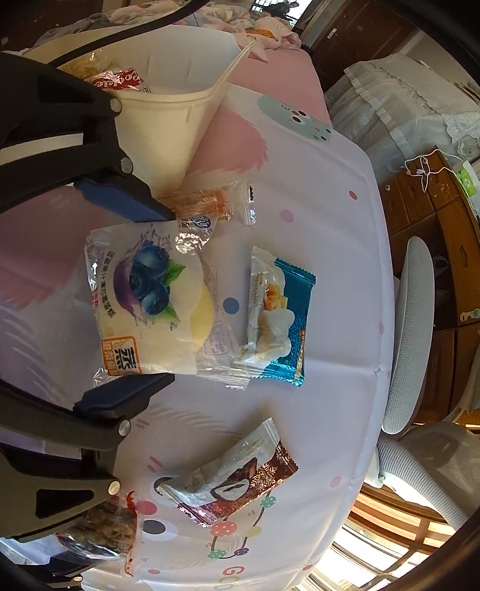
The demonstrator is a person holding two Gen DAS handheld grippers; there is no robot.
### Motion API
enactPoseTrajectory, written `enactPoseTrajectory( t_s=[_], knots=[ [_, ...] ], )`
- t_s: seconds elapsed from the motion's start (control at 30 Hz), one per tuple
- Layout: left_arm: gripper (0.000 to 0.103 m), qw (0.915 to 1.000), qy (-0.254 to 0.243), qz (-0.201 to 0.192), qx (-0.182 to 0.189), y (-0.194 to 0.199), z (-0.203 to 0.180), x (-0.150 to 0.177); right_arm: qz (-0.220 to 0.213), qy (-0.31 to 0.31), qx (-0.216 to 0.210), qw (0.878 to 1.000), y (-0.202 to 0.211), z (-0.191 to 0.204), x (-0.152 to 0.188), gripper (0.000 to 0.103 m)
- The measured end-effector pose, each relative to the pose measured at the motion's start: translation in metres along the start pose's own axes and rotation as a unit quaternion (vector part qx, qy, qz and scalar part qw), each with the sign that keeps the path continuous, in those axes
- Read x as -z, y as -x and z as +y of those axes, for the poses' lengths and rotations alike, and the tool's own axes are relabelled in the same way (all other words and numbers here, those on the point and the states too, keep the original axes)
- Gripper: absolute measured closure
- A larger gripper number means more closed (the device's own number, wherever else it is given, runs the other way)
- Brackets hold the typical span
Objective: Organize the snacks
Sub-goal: 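Grasp the blueberry bun pack with the left gripper while the right gripper grasps the clear nut pack, then carry the bun pack with the left gripper while the right gripper carries the nut pack to the tray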
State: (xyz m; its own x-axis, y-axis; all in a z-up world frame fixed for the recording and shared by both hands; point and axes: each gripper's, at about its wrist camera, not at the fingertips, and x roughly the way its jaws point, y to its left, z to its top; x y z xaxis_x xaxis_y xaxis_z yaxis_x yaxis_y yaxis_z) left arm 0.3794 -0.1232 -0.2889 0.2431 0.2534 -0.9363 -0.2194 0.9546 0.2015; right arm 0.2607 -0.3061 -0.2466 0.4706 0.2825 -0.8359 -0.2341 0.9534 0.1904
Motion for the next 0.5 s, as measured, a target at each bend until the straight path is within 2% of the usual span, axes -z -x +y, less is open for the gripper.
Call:
enactPoseTrajectory(
  t_s=[0.23, 0.5],
  knots=[
    [0.046, 0.9999, -0.008, -0.007, -0.005, 0.007, -0.001, 0.004, 0.007, -0.004, 0.000, 1.000, 0.012, 0.001, 0.011, 0.063],
    [0.051, 0.9993, 0.003, 0.032, 0.021, 0.018, 0.004, 0.017, 0.019, -0.018, -0.010, 1.000, 0.032, 0.004, 0.025, 0.063]
  ],
)
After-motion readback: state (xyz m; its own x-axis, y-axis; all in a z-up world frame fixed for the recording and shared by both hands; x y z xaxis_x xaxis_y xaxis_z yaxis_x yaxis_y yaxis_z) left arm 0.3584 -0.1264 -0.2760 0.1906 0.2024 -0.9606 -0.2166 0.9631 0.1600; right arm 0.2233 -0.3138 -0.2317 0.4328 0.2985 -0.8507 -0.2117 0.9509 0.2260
